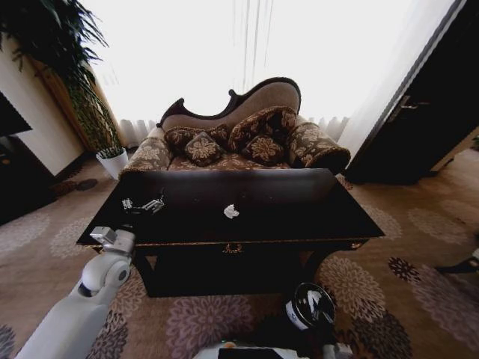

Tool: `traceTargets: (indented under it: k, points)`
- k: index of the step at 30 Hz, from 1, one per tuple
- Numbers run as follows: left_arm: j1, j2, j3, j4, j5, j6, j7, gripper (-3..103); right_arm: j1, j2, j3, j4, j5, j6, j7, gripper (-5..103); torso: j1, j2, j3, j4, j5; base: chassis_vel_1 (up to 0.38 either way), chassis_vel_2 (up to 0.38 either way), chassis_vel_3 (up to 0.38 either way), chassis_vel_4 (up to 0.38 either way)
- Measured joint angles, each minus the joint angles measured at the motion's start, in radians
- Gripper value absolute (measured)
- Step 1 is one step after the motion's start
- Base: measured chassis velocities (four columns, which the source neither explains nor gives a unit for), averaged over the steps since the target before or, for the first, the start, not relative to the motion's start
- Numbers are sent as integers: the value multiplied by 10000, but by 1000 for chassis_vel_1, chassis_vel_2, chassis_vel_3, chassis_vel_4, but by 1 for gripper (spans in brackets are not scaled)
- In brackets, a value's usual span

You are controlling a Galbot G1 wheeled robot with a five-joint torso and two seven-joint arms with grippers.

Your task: Move to the front of the table and place the trash on the table into the trash bin.

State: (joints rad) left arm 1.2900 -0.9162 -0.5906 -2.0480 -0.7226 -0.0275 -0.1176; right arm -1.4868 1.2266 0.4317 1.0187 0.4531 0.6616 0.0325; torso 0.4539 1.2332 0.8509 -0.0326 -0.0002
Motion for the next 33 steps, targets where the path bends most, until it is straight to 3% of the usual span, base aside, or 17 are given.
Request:
traceTargets:
  k: [7, 12, 18, 21, 24, 28, 30, 33]
  points:
    - [0, 0, 0, 0, 0, 1, 0, 100, 871, -115, -259, -1005, -173, 150, 246, -2, 1, -1, 1, 2, 1, 0, 0, 0, 0]
    - [0, 0, 0, -1, 0, 0, 0, 100, 1131, -209, -396, -1372, -168, 172, 249, 18, 0, -1, 0, 3, -1, 0, 0, 0, 0]
    - [0, 0, 0, 0, 0, 1, 0, 100, 1087, -148, -445, -1425, -162, 191, 237, 34, 1, -1, 0, 0, 1, 0, 0, 0, 0]
    - [0, 0, 0, 0, 0, 0, 0, 100, 1105, -149, -468, -1433, -95, 192, 233, 51, 0, 0, 0, 1, 0, 0, 0, 0, 0]
    - [0, 0, 0, 0, 0, 0, 0, 100, 1145, -196, -483, -1433, -51, 182, 231, 56, 0, -1, 0, 0, 0, 0, 0, 0, 0]
    - [0, 0, 0, 0, 0, 0, 0, 100, 1296, -355, -512, -1491, 122, 82, 231, 78, 0, 0, 0, 2, 0, 0, 0, 0, 0]
    - [0, 0, 0, 0, 0, 0, 0, 100, 1336, -398, -519, -1555, 147, 69, 231, 78, 0, -1, 0, 2, 0, 0, 0, 0, 0]
    - [0, 0, 0, 0, 0, 0, 0, 100, 1409, -493, -533, -1624, 199, 32, 232, 94, 0, 0, 0, 2, -1, 0, 0, 0, 0]
